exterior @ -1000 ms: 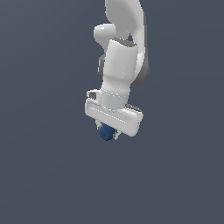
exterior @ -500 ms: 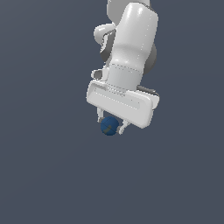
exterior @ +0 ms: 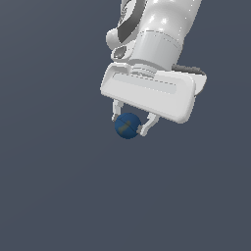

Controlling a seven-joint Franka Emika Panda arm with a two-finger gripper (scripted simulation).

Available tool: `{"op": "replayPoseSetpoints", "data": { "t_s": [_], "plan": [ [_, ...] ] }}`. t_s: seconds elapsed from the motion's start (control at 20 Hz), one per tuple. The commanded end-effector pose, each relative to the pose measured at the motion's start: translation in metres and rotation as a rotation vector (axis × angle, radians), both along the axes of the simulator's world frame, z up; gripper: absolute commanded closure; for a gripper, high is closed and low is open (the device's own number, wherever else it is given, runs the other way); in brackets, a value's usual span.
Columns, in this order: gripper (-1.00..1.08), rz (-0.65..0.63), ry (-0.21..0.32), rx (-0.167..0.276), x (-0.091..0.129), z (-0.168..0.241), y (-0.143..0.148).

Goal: Pick up the object and move it to a goal position.

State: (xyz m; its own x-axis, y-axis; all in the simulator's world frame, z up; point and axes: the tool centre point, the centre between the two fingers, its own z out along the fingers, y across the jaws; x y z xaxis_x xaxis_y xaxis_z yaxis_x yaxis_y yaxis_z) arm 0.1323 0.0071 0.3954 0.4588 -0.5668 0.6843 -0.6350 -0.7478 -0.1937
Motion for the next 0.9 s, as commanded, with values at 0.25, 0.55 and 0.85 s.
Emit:
{"op": "replayPoseSetpoints", "data": {
  "t_s": [0.25, 0.55, 0.85],
  "plan": [
    [1.08, -0.049, -0.077, -0.026, 0.001, 0.041, 0.007],
    [1.08, -0.068, -0.107, -0.037, 0.000, 0.057, 0.011],
    [1.08, -0.070, -0.109, -0.039, 0.000, 0.059, 0.012]
  ]
}}
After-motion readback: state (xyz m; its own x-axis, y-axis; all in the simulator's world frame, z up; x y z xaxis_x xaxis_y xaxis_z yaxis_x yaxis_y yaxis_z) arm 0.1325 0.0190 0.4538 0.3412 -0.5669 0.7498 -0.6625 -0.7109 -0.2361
